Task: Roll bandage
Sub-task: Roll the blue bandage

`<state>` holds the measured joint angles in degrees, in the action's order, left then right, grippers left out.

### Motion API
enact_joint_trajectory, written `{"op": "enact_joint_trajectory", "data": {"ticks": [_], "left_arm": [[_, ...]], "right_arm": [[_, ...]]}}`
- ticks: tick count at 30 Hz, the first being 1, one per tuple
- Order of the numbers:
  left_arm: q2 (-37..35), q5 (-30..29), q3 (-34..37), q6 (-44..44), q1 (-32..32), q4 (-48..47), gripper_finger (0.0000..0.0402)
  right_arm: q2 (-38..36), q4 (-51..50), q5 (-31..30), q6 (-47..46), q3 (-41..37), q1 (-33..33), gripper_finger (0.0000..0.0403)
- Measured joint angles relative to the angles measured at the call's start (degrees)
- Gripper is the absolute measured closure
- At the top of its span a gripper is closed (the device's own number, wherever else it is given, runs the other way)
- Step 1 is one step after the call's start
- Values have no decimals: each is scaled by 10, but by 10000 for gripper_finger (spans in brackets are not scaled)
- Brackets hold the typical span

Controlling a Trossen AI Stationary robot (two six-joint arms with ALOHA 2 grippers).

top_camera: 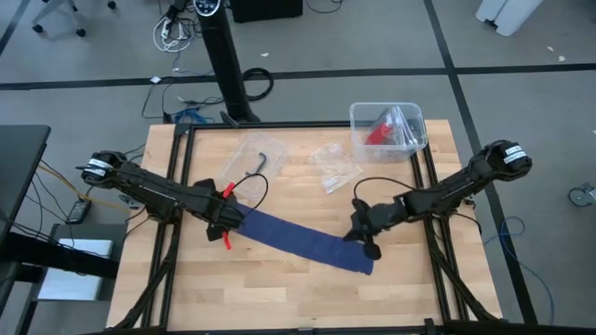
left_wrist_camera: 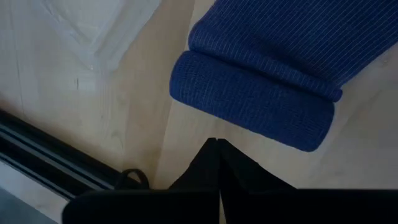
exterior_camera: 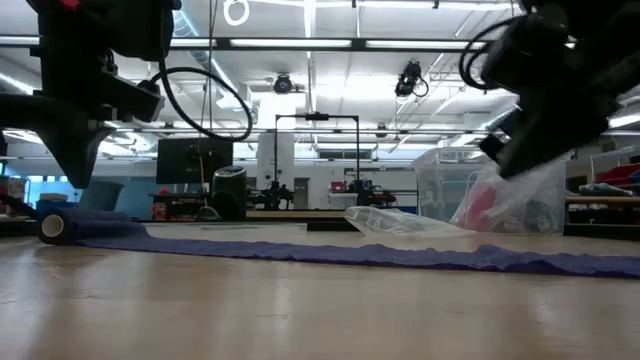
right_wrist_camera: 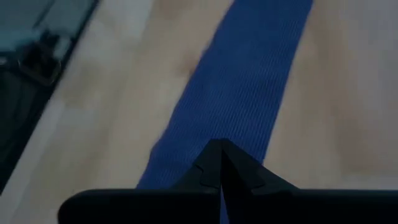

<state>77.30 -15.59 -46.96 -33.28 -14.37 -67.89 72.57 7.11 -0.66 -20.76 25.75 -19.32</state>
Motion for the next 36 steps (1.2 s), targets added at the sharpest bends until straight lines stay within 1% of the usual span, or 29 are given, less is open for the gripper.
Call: {"op": "enact_joint_trajectory", "data": {"ticks": [6, 10, 14, 21, 26, 31, 33, 36], "left_arm": [[0, 0, 0, 0, 0, 8, 401], [0, 0, 0, 0, 0, 7, 401], [0, 0, 0, 0, 0, 8, 401], [0, 0, 0, 0, 0, 8, 401], [0, 0, 0, 0, 0, 9, 401], [0, 0, 0, 1, 0, 24, 401], [0, 2, 0, 5, 0, 29, 401], [0, 3, 0, 13, 0, 37, 401]], "right_arm": [[32, -59, 8, -82, 0, -41, 402], [64, -92, 16, -126, 0, -50, 403], [74, -108, 19, -156, 3, -50, 403], [39, -155, 16, -157, 1, -50, 403], [6, -228, -8, -174, 0, -50, 403], [-17, -254, -34, -168, 0, -49, 403], [-27, -274, -42, -165, 10, -49, 403], [-39, -346, -57, -164, 42, -49, 403]]}}
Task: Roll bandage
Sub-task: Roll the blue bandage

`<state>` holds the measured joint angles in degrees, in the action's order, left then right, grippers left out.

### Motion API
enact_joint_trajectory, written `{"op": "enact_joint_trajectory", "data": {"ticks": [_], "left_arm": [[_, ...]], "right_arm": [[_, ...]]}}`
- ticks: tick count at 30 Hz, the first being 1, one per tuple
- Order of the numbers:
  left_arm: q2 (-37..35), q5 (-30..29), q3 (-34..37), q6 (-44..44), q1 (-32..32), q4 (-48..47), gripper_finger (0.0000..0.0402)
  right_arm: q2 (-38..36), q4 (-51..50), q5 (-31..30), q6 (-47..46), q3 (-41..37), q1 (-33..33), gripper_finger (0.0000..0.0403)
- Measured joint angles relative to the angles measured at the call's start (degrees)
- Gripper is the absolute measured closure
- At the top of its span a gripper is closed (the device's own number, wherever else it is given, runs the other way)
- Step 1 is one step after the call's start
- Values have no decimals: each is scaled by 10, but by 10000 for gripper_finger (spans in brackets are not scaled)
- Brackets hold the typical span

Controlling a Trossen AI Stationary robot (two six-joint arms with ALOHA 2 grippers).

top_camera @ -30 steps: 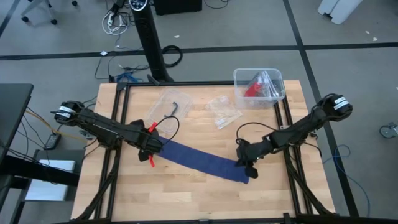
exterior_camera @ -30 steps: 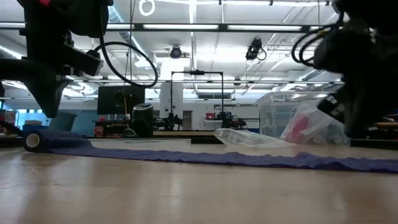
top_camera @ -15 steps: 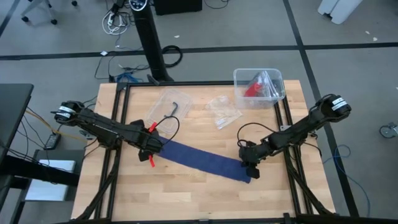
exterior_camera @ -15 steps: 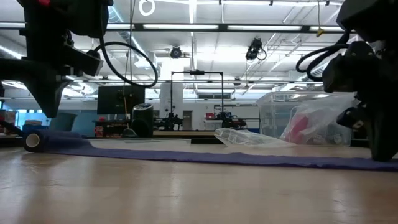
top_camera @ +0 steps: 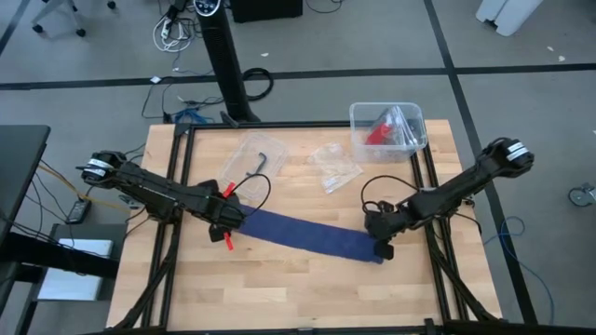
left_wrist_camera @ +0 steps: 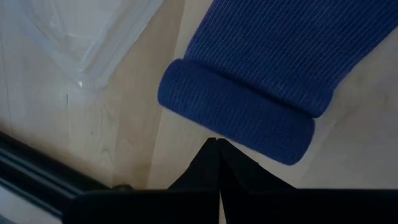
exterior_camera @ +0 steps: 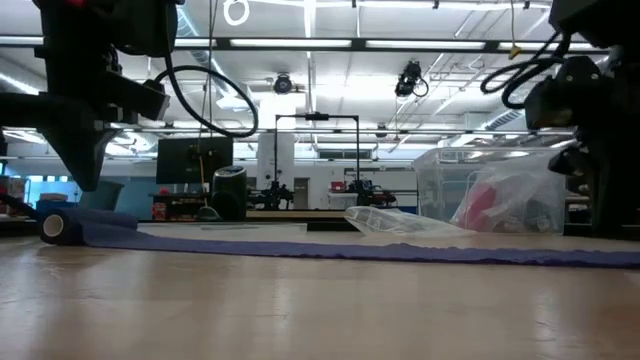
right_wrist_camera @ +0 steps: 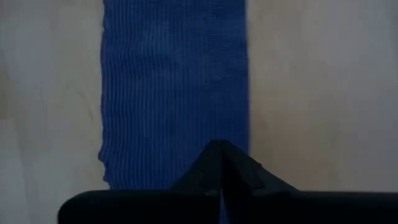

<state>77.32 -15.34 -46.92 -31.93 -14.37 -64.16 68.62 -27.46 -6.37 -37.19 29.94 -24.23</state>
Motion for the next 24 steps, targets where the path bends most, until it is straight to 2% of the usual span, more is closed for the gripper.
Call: {"op": "enact_joint_trajectory", "data": {"ticks": [2, 5, 10, 18, 24], "left_arm": [[0, 2, 0, 2, 0, 5, 401], [0, 4, 0, 2, 0, 6, 401], [0, 9, 0, 2, 0, 6, 401], [0, 9, 0, 2, 0, 6, 401], [0, 9, 0, 3, 0, 5, 401]], "right_arm": [[-7, -40, -18, 2, 22, 0, 403], [-12, -15, -21, 21, 38, 0, 403], [1, 8, 56, 32, 38, -13, 403], [62, 21, 123, -8, 31, -37, 403], [105, 21, 150, -17, 31, -43, 403]]}}
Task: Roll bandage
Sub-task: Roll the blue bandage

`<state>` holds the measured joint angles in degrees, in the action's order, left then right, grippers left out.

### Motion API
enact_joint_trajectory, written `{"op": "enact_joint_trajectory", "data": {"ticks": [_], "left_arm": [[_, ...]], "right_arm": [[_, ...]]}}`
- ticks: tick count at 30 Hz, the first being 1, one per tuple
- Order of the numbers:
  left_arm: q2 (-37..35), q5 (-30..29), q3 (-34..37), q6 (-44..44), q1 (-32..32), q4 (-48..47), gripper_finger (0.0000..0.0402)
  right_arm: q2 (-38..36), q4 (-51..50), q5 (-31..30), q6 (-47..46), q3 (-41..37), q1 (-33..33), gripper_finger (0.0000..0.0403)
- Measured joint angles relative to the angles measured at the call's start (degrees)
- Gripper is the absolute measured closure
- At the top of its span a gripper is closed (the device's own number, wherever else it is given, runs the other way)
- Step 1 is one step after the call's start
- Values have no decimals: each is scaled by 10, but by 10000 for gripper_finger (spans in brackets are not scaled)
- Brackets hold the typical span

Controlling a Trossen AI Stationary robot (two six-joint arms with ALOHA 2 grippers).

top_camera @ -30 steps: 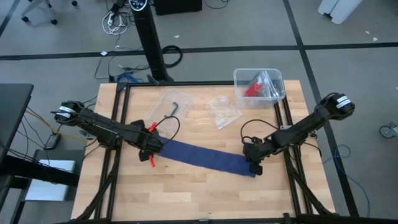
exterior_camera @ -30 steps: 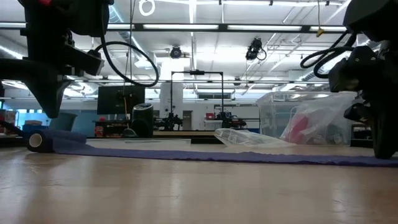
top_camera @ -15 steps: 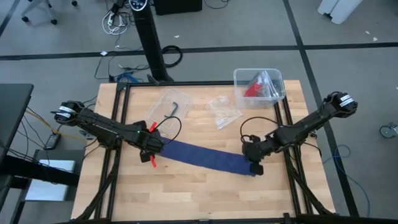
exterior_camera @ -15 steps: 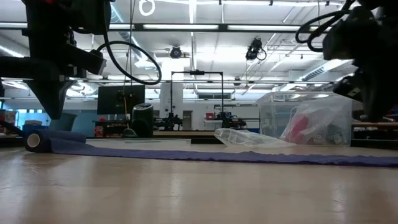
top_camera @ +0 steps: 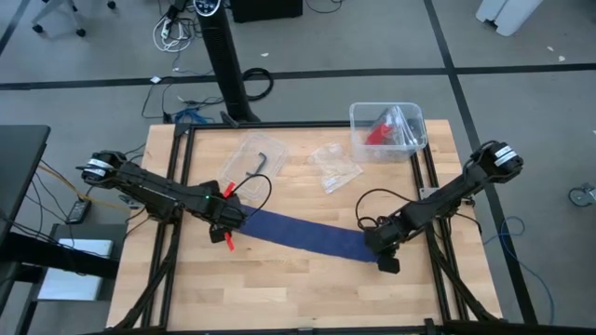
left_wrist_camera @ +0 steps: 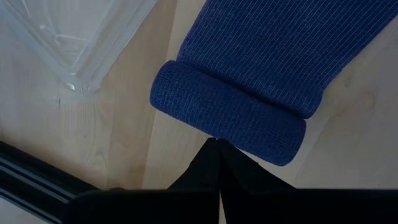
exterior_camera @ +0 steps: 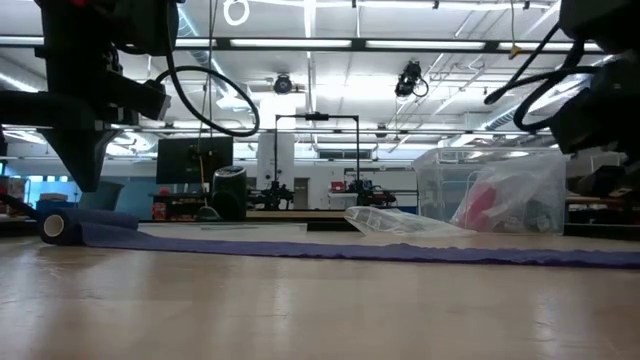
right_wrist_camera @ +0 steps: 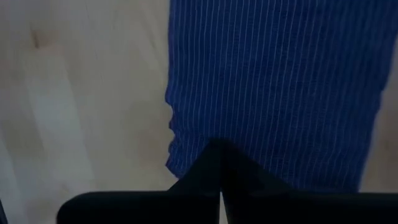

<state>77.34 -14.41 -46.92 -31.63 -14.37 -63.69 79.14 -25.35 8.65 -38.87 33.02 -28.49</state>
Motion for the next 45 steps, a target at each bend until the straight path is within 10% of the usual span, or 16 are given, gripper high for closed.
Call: {"op": "enact_joint_trajectory", "data": {"ticks": [45], "left_arm": [[-1, -12, 52, 14, 0, 119, 401]], "right_arm": [[-176, -52, -105, 30, 0, 0, 401]]}}
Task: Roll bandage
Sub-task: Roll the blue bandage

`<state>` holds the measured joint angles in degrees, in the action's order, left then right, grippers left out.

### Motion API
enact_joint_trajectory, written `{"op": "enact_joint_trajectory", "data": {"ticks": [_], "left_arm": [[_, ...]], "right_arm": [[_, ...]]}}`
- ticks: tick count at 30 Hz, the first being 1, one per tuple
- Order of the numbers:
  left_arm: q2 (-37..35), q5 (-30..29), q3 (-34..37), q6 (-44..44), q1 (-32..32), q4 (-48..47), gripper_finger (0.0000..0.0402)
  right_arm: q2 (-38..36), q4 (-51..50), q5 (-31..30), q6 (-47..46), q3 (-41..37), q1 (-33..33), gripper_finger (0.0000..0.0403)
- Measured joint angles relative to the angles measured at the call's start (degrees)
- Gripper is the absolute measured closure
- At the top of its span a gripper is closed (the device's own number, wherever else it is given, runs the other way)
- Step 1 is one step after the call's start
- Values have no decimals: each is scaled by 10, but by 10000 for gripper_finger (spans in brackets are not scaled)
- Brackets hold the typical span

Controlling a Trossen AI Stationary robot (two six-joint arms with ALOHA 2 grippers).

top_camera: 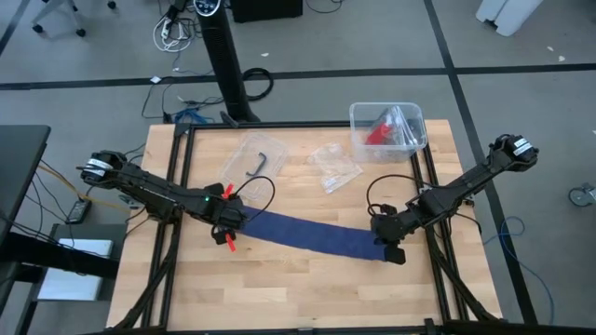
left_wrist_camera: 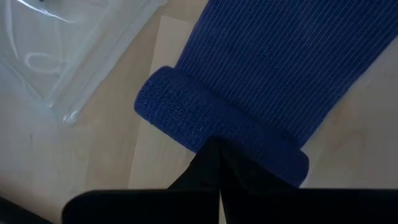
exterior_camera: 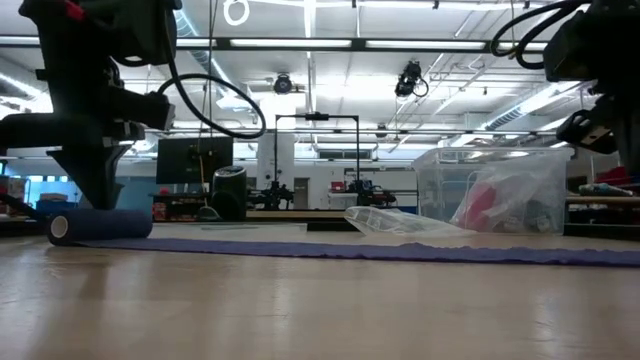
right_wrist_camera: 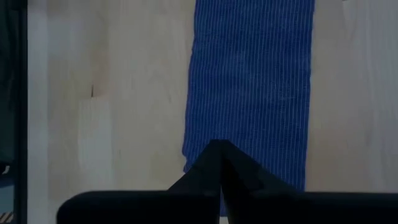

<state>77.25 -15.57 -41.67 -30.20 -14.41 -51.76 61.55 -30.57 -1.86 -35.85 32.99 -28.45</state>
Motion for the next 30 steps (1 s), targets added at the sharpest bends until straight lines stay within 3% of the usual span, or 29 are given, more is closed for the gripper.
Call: {"op": "enact_joint_trajectory", "data": {"ticks": [22, 26, 30], "left_arm": [[2, 18, -1, 36, 0, 122, 401], [2, 14, -40, 54, 0, 94, 401], [2, -12, -89, 16, -7, -19, 401]], "right_arm": [[0, 4, -14, 8, 0, 0, 400], [0, 25, -16, 21, 0, 1, 400], [1, 74, -44, 47, 0, 3, 401]]}}
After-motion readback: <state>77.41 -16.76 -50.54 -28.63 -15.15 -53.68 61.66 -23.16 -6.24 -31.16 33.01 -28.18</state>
